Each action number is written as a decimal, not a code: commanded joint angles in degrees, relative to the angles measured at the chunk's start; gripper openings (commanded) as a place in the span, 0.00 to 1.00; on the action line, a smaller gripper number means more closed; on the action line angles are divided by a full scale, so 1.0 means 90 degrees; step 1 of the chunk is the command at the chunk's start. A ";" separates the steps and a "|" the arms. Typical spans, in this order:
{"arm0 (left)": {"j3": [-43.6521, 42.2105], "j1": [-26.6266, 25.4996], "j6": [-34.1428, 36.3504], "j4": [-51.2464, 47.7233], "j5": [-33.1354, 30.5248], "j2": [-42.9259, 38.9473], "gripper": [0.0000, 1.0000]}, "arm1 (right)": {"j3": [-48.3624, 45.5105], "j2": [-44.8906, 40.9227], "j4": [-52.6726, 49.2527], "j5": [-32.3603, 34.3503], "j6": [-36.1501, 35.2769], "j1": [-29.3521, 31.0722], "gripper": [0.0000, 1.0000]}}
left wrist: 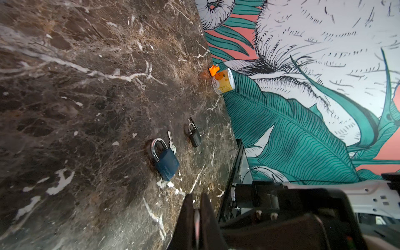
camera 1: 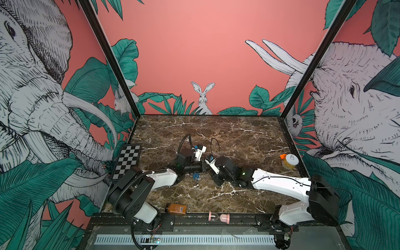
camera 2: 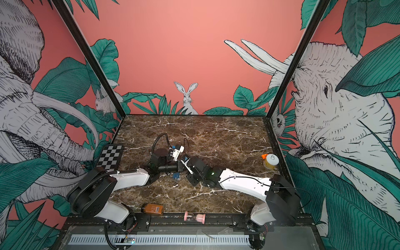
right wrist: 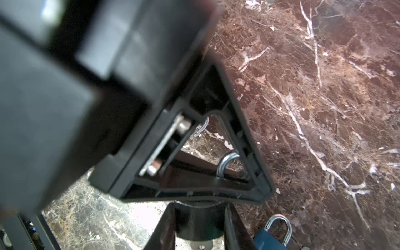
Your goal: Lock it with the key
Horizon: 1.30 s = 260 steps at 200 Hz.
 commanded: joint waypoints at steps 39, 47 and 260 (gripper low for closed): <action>0.0047 -0.0028 0.0057 0.0100 -0.0062 -0.0019 0.00 | -0.0023 -0.0202 0.0338 0.0467 0.0078 -0.0022 0.32; 0.0029 -0.0030 0.0024 0.0152 -0.0121 -0.0041 0.00 | -0.0027 -0.0199 0.0350 0.0518 0.0101 -0.0021 0.34; 0.0606 0.0098 -0.3930 0.1886 -0.1983 -0.2028 0.00 | -0.0672 -0.2883 0.2378 -0.2642 0.0208 -0.2173 0.58</action>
